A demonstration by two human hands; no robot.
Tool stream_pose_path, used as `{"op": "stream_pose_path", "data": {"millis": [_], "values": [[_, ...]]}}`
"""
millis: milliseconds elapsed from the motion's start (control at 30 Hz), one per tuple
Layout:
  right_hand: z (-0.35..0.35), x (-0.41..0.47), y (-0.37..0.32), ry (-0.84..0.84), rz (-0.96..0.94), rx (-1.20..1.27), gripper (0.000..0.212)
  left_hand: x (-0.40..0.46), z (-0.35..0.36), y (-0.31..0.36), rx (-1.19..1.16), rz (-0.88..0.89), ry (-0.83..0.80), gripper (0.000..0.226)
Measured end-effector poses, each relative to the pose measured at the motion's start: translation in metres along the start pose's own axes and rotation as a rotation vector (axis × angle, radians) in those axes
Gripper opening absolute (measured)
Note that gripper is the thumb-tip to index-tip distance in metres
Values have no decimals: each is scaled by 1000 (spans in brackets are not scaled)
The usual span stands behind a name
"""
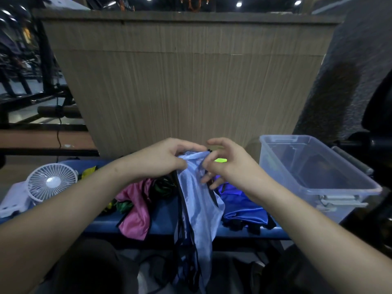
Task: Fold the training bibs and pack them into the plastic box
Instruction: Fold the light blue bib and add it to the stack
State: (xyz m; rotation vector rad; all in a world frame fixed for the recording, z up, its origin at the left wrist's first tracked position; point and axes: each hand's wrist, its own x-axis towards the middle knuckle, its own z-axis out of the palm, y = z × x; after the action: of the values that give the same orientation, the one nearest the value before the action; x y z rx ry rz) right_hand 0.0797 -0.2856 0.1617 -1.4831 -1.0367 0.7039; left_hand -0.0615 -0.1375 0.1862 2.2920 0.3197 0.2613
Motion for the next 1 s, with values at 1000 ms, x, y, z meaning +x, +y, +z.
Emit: {"op": "stream_pose_path", "data": {"millis": [1000], "values": [[-7, 13, 22, 26, -307, -321, 26, -22, -21, -15, 193, 95, -17, 43]]}}
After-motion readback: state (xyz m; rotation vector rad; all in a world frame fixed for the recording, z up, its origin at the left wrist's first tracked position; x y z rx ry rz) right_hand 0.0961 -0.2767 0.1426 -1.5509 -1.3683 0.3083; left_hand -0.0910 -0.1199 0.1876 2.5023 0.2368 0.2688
